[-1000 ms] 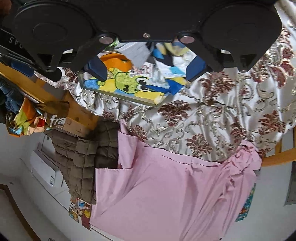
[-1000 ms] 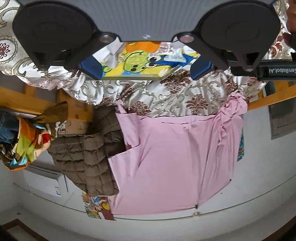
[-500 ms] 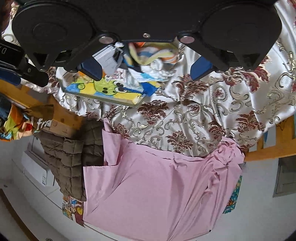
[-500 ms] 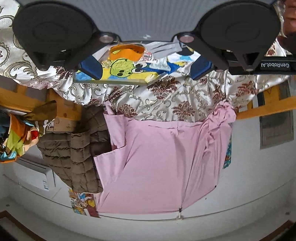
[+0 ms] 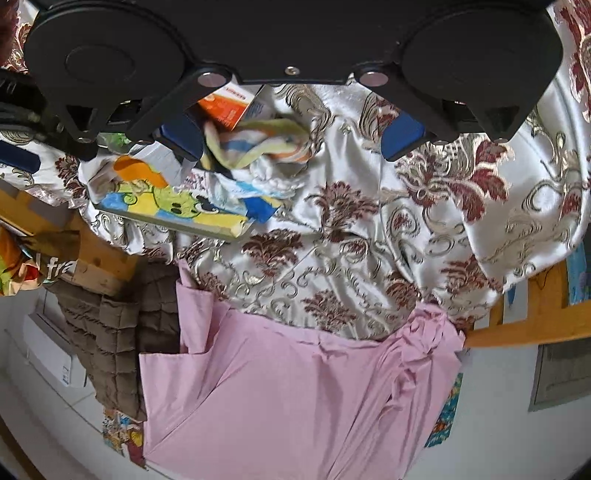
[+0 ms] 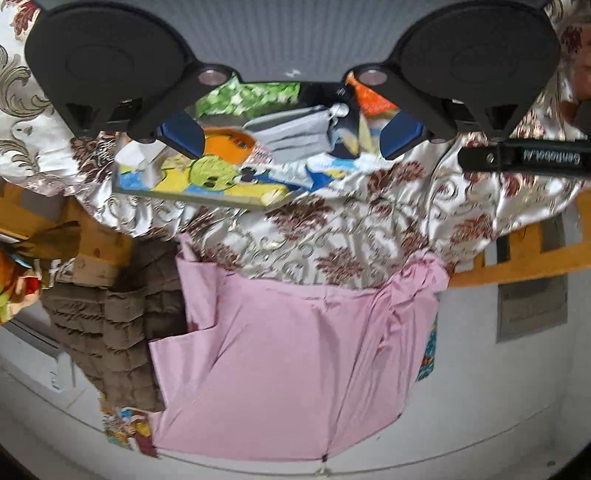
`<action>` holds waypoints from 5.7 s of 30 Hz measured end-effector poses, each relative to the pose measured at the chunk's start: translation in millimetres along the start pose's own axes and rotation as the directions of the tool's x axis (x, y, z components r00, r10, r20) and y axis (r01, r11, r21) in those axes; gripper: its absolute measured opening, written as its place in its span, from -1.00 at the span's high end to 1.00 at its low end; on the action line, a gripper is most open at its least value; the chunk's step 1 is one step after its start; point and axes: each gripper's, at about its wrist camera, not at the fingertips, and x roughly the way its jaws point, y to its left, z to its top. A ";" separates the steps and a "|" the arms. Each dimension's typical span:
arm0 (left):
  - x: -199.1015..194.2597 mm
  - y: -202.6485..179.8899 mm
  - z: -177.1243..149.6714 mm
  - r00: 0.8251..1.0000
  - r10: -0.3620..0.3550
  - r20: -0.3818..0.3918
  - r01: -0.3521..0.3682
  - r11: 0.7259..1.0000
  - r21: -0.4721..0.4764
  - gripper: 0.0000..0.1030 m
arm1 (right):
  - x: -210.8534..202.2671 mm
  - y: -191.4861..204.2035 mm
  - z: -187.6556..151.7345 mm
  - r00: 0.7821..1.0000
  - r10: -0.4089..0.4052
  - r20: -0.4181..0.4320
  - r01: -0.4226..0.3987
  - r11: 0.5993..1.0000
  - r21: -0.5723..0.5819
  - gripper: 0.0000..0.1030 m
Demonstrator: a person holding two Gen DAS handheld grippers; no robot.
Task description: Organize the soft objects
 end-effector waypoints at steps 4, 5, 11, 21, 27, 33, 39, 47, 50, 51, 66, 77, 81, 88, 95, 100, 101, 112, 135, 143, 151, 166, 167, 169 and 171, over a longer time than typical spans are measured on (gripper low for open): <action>3.3 4.8 -6.1 1.000 0.013 -0.023 -0.013 1.000 0.006 -0.98 | 7.0 12.1 -7.2 0.999 0.022 -0.042 -0.023 0.999 -0.040 -1.00; 4.4 6.6 -7.8 0.999 0.020 -0.031 -0.020 1.000 0.006 -0.98 | 8.3 14.8 -8.9 0.998 0.025 -0.051 -0.027 0.998 -0.049 -1.00; 10.7 14.2 -13.3 0.995 0.052 -0.080 -0.053 0.999 0.000 -0.98 | 16.4 28.4 -16.6 0.994 0.040 -0.100 -0.050 0.994 -0.093 -1.00; 16.7 12.5 -20.2 0.991 0.057 -0.124 -0.055 0.998 0.019 -0.98 | 24.0 37.3 -26.7 0.987 0.056 -0.148 -0.074 0.990 -0.119 -1.00; 21.3 12.6 -20.4 0.988 0.058 -0.144 -0.056 0.998 0.017 -0.98 | 29.9 38.0 -30.9 0.983 0.056 -0.172 -0.078 0.989 -0.123 -1.00; 35.7 13.8 -15.2 0.984 0.041 -0.175 -0.043 0.999 -0.008 -0.98 | 35.0 36.7 -34.3 0.980 0.058 -0.190 -0.080 0.991 -0.112 -1.00; 60.2 15.5 -4.6 0.980 0.006 -0.197 -0.014 0.999 -0.040 -0.98 | 39.4 36.1 -37.3 0.978 0.063 -0.199 -0.088 0.989 -0.119 -0.99; 93.4 15.7 3.6 0.962 -0.106 -0.251 0.073 0.988 -0.137 -0.98 | 58.5 30.4 -38.6 0.970 0.094 -0.223 -0.112 0.991 -0.068 -0.99; 105.2 17.3 6.6 0.953 -0.156 -0.259 0.105 0.974 -0.200 -0.98 | 66.4 27.2 -39.5 0.968 0.103 -0.231 -0.116 0.992 -0.043 -0.99; 108.7 17.9 6.8 0.950 -0.169 -0.262 0.113 0.970 -0.216 -0.98 | 68.6 26.6 -40.0 0.967 0.104 -0.233 -0.115 0.993 -0.035 -0.99; 130.0 40.1 -2.3 0.939 -0.245 -0.243 0.154 0.928 -0.339 -0.66 | 82.2 26.4 -32.9 0.971 0.141 -0.195 -0.140 0.990 0.016 -0.79; 139.0 38.1 -3.3 0.919 -0.306 -0.249 0.199 0.905 -0.377 0.04 | 94.9 39.6 -29.7 0.969 0.101 -0.227 -0.120 0.990 -0.071 -0.63; 140.2 39.2 -5.3 0.925 -0.295 -0.241 0.188 0.903 -0.387 0.21 | 94.0 44.4 -30.7 0.964 0.120 -0.239 -0.139 0.988 -0.064 -0.56; 139.1 42.3 -7.9 0.926 -0.295 -0.236 0.191 0.905 -0.380 0.61 | 95.9 38.4 -32.1 0.950 0.165 -0.266 -0.161 0.986 0.036 -0.45; 132.1 39.9 -8.5 0.929 -0.294 -0.223 0.202 0.911 -0.360 0.74 | 99.8 21.1 -33.8 0.938 0.206 -0.278 -0.166 0.973 0.162 -0.28; 125.0 34.9 -10.7 0.929 -0.289 -0.230 0.201 0.918 -0.340 0.75 | 98.9 14.6 -33.7 0.941 0.196 -0.276 -0.144 0.970 0.198 0.06; 123.2 35.3 -11.4 0.928 -0.292 -0.230 0.201 0.916 -0.347 0.75 | 99.5 13.9 -33.3 0.942 0.192 -0.277 -0.138 0.969 0.205 0.17; 92.0 16.3 -12.0 0.935 -0.272 -0.227 0.212 0.943 -0.256 0.78 | 91.5 21.1 -32.4 0.938 0.184 -0.294 -0.139 0.976 0.166 0.83; 66.2 14.2 -22.9 0.930 -0.265 -0.256 0.208 0.950 -0.231 0.78 | 68.5 29.6 -31.4 0.940 0.147 -0.307 -0.127 0.988 0.083 0.30; 68.1 6.8 -24.5 0.936 -0.246 -0.252 0.201 0.961 -0.192 0.78 | 80.1 24.8 -33.8 0.940 0.162 -0.301 -0.127 0.983 0.132 0.43; 63.0 -0.8 -20.6 0.942 -0.241 -0.233 0.205 0.964 -0.169 0.78 | 73.6 26.0 -31.3 0.940 0.180 -0.291 -0.151 0.981 0.120 0.92; 3.2 -3.6 8.3 0.939 -0.315 -0.140 0.277 0.931 -0.238 0.79 | 17.8 19.0 10.7 0.965 0.236 -0.117 -0.223 0.968 0.115 0.94; -1.1 -5.3 10.3 0.940 -0.314 -0.136 0.278 0.932 -0.232 0.79 | 14.6 17.4 13.3 0.966 0.235 -0.105 -0.223 0.968 0.117 0.94; -8.8 -9.4 14.7 0.943 -0.308 -0.128 0.276 0.937 -0.216 0.80 | 8.6 14.3 18.0 0.969 0.232 -0.083 -0.221 0.968 0.118 0.94; -16.1 -13.1 19.1 0.944 -0.308 -0.117 0.279 0.937 -0.211 0.80 | 3.2 10.6 22.4 0.972 0.227 -0.060 -0.219 0.968 0.120 0.94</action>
